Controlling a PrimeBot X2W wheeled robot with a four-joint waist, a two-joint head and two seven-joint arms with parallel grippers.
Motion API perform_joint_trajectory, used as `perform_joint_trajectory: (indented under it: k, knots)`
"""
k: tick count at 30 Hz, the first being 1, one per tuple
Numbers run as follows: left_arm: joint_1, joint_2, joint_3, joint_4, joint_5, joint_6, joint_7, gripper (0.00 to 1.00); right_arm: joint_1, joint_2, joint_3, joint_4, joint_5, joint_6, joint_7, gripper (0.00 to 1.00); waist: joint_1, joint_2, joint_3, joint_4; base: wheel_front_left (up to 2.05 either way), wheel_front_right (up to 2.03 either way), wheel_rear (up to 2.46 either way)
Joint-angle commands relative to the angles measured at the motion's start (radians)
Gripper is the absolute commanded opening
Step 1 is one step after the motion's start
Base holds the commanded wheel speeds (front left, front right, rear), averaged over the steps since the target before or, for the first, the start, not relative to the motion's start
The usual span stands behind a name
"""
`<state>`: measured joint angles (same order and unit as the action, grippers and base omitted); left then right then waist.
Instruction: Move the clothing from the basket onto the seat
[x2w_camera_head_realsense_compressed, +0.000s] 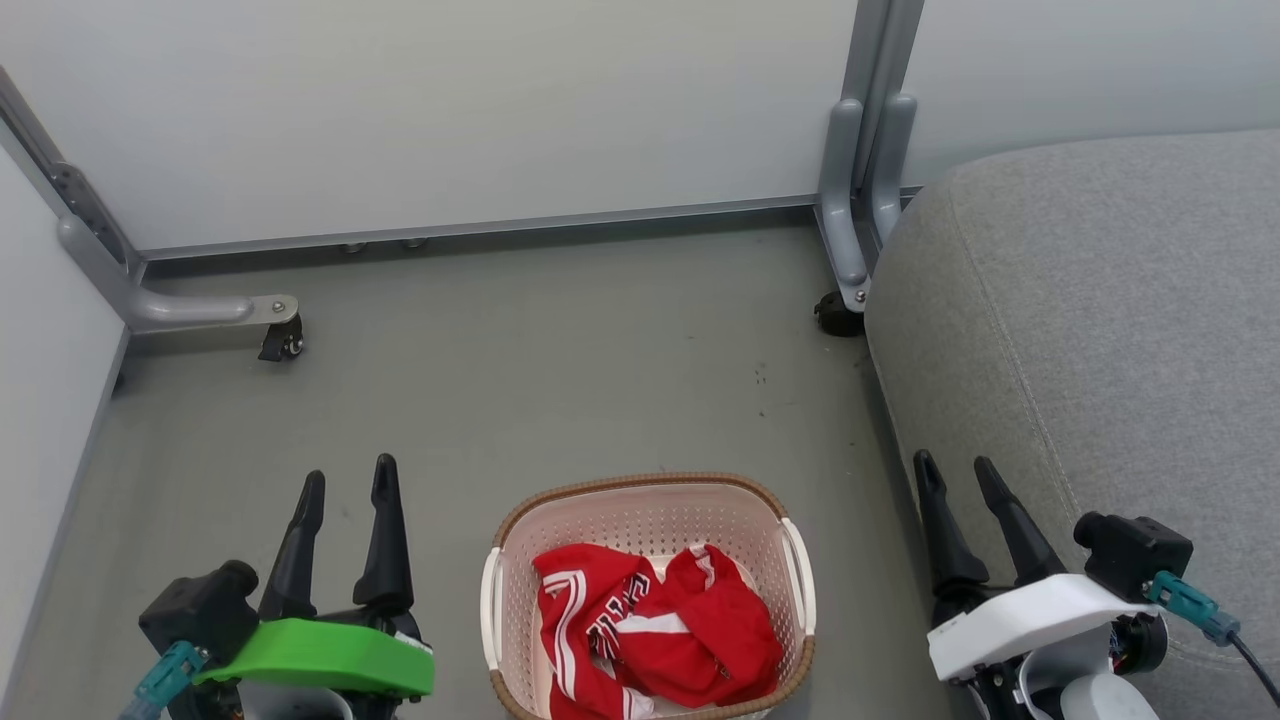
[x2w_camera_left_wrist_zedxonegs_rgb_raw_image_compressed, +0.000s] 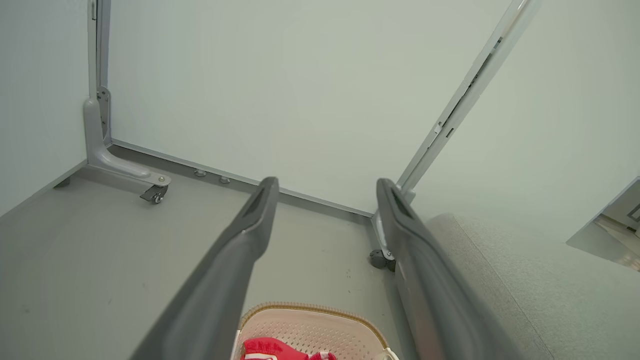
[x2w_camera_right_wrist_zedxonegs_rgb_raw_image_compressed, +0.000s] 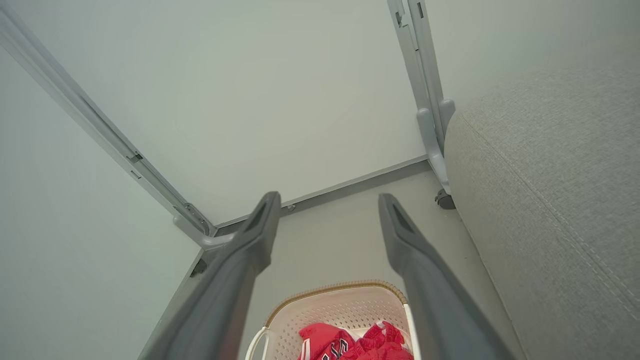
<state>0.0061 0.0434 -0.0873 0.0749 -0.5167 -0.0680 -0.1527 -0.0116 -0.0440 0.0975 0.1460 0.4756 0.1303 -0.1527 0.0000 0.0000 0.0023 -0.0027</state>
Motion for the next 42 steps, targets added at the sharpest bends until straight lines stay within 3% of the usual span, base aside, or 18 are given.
perform_joint_trajectory:
  k: [1, 42]
  knots:
    - [0.002, 0.007, -0.002, -0.012, 0.029, 0.007, -0.010, 1.00, 0.002, -0.005, 0.002, -0.012, -0.029, 0.000, -0.011, 1.00, 0.0000, 0.0000, 0.000, 0.000, 0.00, 0.00, 0.00]
    - [0.041, 0.010, -0.031, -0.036, 0.288, -0.016, -0.096, 1.00, 0.037, -0.008, 0.038, -0.034, -0.326, 0.001, -0.097, 1.00, 0.0000, 0.0000, -0.009, -0.005, 0.00, 0.00, 0.00]
